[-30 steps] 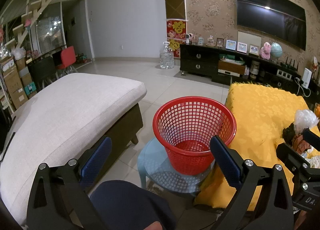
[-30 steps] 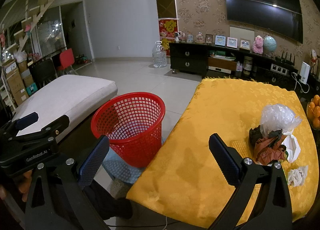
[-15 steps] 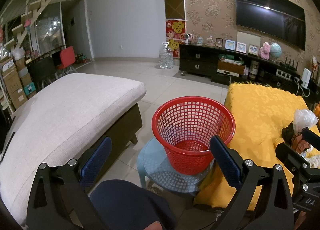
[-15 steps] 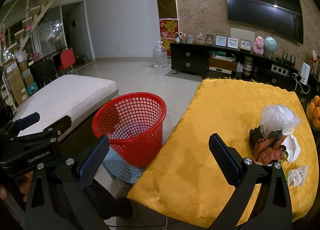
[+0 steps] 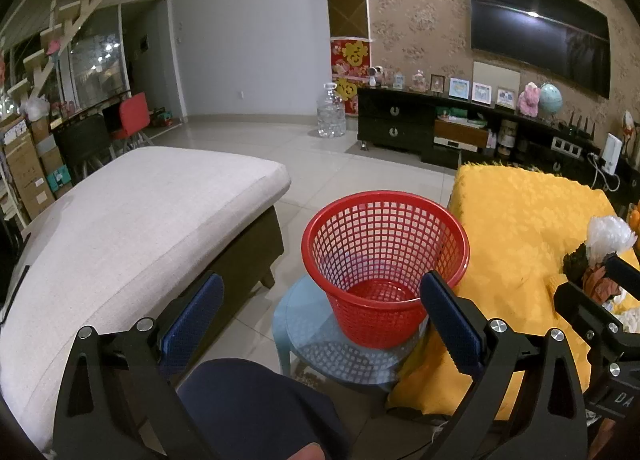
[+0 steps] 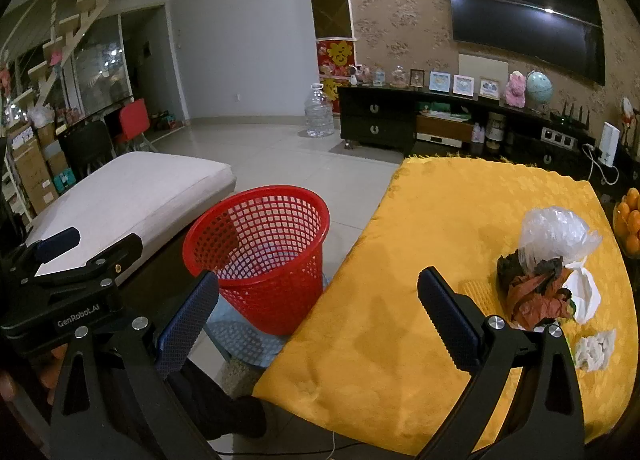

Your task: Collect trash

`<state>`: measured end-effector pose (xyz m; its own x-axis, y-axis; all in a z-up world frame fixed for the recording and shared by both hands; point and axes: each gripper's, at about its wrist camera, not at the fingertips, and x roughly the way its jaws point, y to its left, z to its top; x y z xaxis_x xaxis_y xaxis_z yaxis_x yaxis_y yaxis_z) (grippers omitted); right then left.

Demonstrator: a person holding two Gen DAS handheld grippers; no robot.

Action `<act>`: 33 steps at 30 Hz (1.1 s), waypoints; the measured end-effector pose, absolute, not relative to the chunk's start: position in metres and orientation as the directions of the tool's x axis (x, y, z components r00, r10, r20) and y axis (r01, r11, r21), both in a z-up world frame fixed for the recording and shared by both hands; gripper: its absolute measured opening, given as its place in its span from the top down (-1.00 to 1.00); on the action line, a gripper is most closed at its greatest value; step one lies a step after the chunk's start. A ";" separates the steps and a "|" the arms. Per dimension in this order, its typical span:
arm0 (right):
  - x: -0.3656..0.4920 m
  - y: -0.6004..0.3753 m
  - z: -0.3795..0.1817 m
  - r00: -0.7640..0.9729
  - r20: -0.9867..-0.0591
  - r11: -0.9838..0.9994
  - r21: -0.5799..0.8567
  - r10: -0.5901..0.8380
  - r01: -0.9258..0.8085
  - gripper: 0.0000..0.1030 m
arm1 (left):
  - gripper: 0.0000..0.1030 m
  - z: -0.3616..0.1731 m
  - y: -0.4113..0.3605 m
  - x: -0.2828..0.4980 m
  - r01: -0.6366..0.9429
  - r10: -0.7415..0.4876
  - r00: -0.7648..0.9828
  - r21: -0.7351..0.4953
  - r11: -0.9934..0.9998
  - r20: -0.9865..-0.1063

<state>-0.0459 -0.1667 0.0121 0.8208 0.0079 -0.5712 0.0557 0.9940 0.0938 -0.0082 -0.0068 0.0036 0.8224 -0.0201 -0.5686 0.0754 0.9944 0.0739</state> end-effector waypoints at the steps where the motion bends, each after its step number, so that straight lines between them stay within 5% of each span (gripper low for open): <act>1: -0.046 -0.167 0.012 0.821 -0.571 0.994 0.094 0.008 0.056 -0.89 | -0.85 0.003 -0.006 -0.008 0.076 -0.021 0.822 0.073 0.994 -0.569; 12: -0.050 -0.191 0.005 0.818 -0.575 0.991 0.097 -0.016 0.087 -0.89 | -0.85 -0.008 -0.022 -0.003 0.105 -0.039 0.808 0.079 0.991 -0.588; 20: -0.070 -0.313 0.004 0.787 -0.577 0.934 0.109 -0.219 0.340 -0.89 | -0.85 -0.026 -0.054 0.010 0.217 -0.147 0.750 0.030 0.976 -0.645; 33: -0.119 -0.435 -0.030 0.752 -0.566 0.805 0.240 -0.338 0.543 -0.89 | -0.85 -0.029 -0.206 0.008 0.534 -0.363 0.662 0.073 0.842 -0.656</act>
